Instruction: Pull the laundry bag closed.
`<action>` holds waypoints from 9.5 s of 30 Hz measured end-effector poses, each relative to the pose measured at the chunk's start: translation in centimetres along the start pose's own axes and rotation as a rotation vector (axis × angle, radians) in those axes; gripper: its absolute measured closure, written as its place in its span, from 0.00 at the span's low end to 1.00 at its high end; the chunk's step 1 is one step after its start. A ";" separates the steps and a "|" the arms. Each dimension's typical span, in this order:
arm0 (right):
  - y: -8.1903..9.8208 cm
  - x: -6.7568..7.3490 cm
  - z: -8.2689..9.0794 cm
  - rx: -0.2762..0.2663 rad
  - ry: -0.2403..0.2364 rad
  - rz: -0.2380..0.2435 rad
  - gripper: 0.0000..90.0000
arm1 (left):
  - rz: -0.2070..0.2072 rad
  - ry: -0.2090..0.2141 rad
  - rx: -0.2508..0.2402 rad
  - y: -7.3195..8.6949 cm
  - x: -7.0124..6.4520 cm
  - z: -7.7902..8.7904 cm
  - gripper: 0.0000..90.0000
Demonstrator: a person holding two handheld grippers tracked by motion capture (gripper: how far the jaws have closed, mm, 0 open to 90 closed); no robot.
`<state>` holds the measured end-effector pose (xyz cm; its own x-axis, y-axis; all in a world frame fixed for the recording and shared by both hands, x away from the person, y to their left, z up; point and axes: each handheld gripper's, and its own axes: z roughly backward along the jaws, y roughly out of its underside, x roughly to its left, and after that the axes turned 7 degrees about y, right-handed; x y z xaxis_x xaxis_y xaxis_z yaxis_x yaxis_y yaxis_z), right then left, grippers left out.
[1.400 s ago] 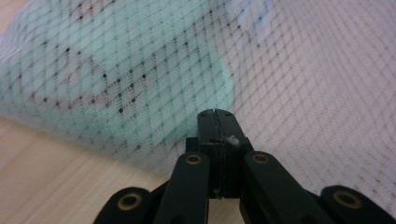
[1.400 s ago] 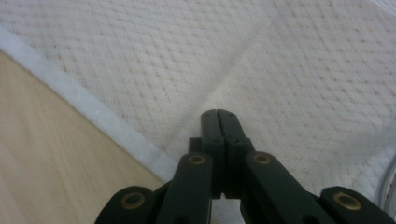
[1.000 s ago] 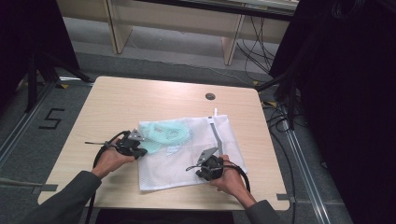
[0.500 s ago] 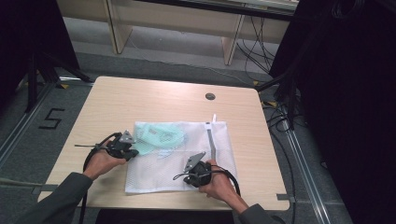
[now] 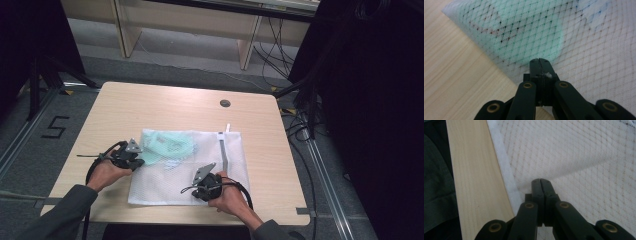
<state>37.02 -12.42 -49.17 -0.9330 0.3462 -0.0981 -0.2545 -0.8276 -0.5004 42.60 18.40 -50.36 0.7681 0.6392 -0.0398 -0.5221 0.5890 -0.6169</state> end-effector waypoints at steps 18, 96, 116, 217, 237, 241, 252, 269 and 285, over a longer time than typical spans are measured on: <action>5.1 -4.5 6.1 -0.119 0.083 -0.109 0.92 | 0.033 0.079 -0.160 -1.2 -2.0 0.8 0.87; 7.3 -3.7 6.6 -0.010 -0.044 -0.112 0.96 | -0.151 0.329 -0.198 -4.9 -15.4 -3.4 0.45; 6.8 -3.8 7.3 -0.053 -0.035 -0.166 0.96 | -0.275 0.362 -0.220 -6.7 -19.9 -7.0 0.58; 7.0 -6.7 4.4 -0.018 -0.019 -0.193 0.96 | -0.437 0.345 -0.174 -7.5 -20.9 -7.9 0.98; 5.9 -7.5 3.8 -0.005 -0.006 -0.185 0.96 | -0.410 0.339 -0.191 -7.2 -21.0 -8.1 0.99; 6.0 -7.5 3.9 -0.001 -0.005 -0.187 0.96 | -0.386 0.358 -0.206 -7.4 -20.8 -7.8 1.00; 6.1 -7.8 3.9 -0.021 0.013 -0.191 0.96 | -0.347 0.408 -0.202 -7.3 -20.8 -7.5 1.00; 5.9 -9.0 4.3 -0.048 0.053 -0.195 0.96 | -0.319 0.411 -0.217 -7.2 -21.1 -7.4 1.00; 6.7 -9.7 5.0 -0.003 0.057 -0.125 0.96 | -0.328 0.422 -0.183 -7.2 -20.5 -7.6 1.00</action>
<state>43.10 -23.49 -47.24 -0.8780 0.4713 -0.0832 -0.3672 -0.7749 -0.5145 33.42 -2.64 -51.07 0.9806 0.1615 -0.1110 -0.1872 0.6044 -0.7744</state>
